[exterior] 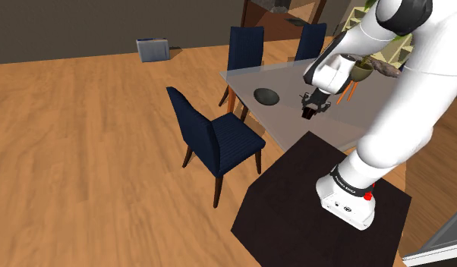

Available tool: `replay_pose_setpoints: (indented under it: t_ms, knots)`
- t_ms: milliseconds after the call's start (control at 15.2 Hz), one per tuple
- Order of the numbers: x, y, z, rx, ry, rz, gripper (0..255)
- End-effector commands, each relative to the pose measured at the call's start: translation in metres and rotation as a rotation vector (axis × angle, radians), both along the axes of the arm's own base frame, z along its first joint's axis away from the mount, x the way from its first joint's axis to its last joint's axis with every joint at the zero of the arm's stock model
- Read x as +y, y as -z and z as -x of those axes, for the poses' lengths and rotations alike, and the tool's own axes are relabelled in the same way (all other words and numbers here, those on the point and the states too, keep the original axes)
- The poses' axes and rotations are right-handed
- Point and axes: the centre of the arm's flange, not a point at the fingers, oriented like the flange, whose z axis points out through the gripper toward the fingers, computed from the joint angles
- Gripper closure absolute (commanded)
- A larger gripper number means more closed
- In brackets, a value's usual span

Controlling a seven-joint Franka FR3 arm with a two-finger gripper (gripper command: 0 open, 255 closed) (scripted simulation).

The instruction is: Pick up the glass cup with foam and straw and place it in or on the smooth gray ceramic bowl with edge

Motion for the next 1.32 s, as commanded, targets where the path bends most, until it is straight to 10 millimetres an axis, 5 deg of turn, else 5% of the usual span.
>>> replay_pose_setpoints:
  t_ms: [0, 264, 1254]
  knots:
    - [0.000, -0.010, -0.001, 0.001, 0.000, 0.000, 255]
    - [0.000, -0.026, -0.001, 0.001, 0.000, 0.000, 255]
    - [-0.008, -0.036, -0.198, 0.001, 0.000, 0.000, 255]
